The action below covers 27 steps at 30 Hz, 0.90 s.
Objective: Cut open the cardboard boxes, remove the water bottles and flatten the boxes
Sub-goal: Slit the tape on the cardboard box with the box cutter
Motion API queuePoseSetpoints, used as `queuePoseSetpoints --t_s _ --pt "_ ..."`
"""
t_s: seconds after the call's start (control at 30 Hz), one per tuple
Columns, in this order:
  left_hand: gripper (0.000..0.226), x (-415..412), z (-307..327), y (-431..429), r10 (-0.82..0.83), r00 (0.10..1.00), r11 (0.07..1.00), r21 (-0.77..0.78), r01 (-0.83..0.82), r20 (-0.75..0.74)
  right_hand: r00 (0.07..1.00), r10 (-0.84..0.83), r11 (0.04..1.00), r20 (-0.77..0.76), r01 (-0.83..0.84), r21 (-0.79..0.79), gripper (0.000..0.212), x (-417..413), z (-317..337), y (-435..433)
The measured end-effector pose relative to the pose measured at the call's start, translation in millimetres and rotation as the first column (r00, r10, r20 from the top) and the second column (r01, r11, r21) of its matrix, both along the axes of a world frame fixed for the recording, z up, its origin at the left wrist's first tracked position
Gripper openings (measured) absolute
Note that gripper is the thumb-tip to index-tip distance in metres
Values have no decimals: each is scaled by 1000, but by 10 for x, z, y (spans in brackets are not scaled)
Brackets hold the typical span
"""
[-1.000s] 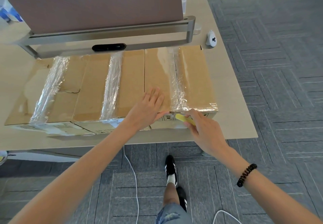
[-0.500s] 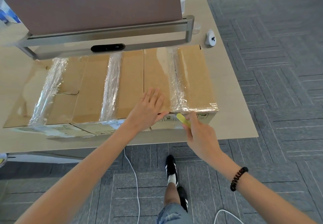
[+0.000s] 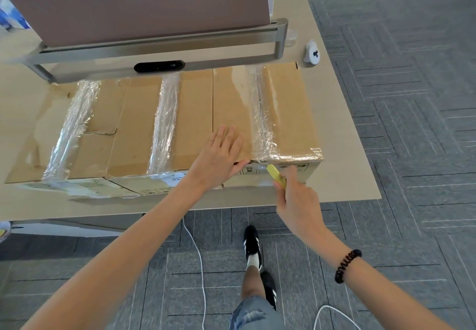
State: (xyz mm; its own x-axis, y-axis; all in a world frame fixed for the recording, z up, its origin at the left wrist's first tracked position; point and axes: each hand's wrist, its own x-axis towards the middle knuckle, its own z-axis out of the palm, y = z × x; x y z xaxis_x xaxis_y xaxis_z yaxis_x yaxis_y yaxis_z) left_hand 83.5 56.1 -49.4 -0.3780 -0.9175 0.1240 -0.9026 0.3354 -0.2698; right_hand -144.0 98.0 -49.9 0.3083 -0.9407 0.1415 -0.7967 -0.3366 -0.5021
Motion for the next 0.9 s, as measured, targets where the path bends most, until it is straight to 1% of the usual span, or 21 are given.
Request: queuePoseSetpoints --t_s 0.1,0.2,0.37,0.43,0.6,0.9 --pt "73 15 -4 15 20 1000 1000 24 -20 2 1000 11 1000 -14 -11 -13 20 -75 -16 26" --pt "73 -12 3 37 47 998 996 71 -45 -29 1000 12 1000 27 -12 -16 21 -61 -6 40" --pt "73 -42 66 90 66 979 992 115 -44 -190 1000 18 1000 -9 -18 -1 16 -127 4 19" --pt "73 -76 73 91 66 972 992 123 -38 -228 999 19 1000 -29 -19 4 16 -139 7 8" --pt "80 -164 13 83 153 937 975 204 -91 -315 998 37 999 -46 -37 4 15 -158 4 -20" --pt "79 -149 -54 103 180 917 970 221 -104 -355 996 84 996 -27 -84 9 16 -242 43 -75"
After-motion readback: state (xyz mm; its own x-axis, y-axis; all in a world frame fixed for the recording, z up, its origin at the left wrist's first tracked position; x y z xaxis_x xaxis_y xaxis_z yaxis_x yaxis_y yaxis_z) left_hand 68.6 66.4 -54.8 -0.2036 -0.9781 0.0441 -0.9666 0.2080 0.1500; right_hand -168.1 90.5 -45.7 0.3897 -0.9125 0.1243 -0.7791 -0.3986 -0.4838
